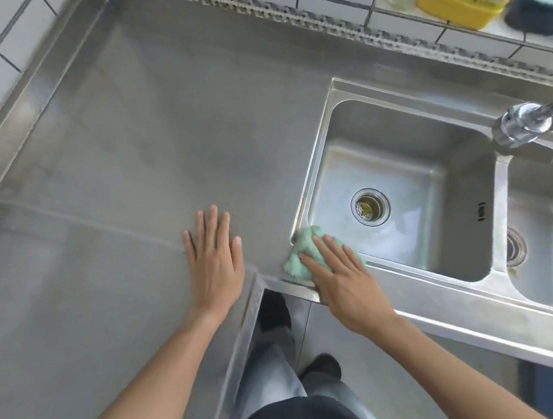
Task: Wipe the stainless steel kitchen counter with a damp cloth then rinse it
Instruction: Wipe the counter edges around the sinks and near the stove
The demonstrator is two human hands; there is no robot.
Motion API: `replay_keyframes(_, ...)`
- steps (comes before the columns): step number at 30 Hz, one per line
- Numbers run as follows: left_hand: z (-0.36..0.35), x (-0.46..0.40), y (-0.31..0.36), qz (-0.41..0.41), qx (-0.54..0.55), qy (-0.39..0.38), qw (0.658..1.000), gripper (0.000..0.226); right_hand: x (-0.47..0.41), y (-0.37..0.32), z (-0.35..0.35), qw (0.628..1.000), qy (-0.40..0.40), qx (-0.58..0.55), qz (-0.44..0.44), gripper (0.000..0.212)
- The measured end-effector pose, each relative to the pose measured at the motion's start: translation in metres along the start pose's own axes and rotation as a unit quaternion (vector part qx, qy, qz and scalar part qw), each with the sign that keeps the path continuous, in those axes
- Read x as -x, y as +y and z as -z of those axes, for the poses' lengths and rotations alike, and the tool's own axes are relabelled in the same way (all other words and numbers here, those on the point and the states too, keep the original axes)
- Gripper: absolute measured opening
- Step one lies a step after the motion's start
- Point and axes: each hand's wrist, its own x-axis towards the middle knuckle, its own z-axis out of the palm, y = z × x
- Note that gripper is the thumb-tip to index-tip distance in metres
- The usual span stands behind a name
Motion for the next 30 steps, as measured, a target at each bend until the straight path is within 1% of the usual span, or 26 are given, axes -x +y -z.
replay_keyframes(2,0.0,0.011,0.013,-0.036,0.008,-0.006,0.999,0.051,-0.02,-0.019,0.0,0.997,0.029,-0.028,-0.07,0.06)
replay_keyframes(4,-0.004,0.03,0.031,-0.07,0.012,-0.018,0.997,0.051,-0.034,-0.045,-0.003,0.99,0.055,-0.069,-0.108,0.058)
replay_keyframes(6,-0.009,0.049,0.044,-0.063,0.017,-0.024,0.998,0.053,-0.03,-0.062,-0.012,0.99,0.071,-0.082,-0.086,0.057)
replay_keyframes(8,-0.012,0.061,0.046,-0.066,-0.013,-0.028,0.997,0.057,-0.006,-0.058,-0.02,0.992,0.074,-0.087,-0.052,0.057)
replay_keyframes(10,-0.013,0.065,0.044,-0.083,-0.056,-0.031,0.995,0.062,0.025,-0.031,-0.023,0.993,0.088,-0.078,-0.033,0.056)
replay_keyframes(12,-0.014,0.064,0.043,-0.082,-0.071,-0.03,0.994,0.065,0.06,0.009,-0.027,0.993,0.092,-0.058,-0.044,0.052)
replay_keyframes(14,-0.016,0.065,0.044,-0.078,-0.073,-0.027,0.994,0.066,0.097,0.049,-0.027,0.989,0.103,-0.055,-0.091,0.05)
replay_keyframes(16,-0.019,0.065,0.045,-0.079,-0.075,-0.018,0.994,0.065,0.122,0.078,-0.024,0.976,0.118,-0.073,-0.168,0.049)
replay_keyframes(18,-0.021,0.064,0.044,-0.077,-0.077,-0.012,0.994,0.064,0.123,0.084,-0.024,0.955,0.133,-0.089,-0.249,0.047)
replay_keyframes(20,-0.022,0.064,0.043,-0.076,-0.08,-0.01,0.994,0.064,0.101,0.064,-0.024,0.935,0.152,-0.096,-0.306,0.046)
replay_keyframes(21,-0.023,0.064,0.043,-0.076,-0.082,-0.009,0.994,0.063,0.087,0.048,-0.023,0.934,0.158,-0.1,-0.304,0.047)
replay_keyframes(22,-0.024,0.064,0.043,-0.074,-0.085,-0.008,0.994,0.063,0.073,0.03,-0.024,0.942,0.16,-0.101,-0.277,0.05)
replay_keyframes(25,-0.026,0.064,0.042,-0.072,-0.093,-0.004,0.993,0.063,0.044,-0.017,-0.033,0.981,0.129,-0.076,-0.125,0.06)
replay_keyframes(27,-0.025,0.064,0.043,-0.074,-0.093,-0.008,0.993,0.064,0.045,-0.018,-0.032,0.99,0.104,-0.07,-0.067,0.061)
replay_keyframes(30,-0.023,0.063,0.044,-0.073,-0.089,-0.014,0.993,0.065,0.081,0.014,-0.035,0.995,0.089,-0.05,-0.011,0.055)
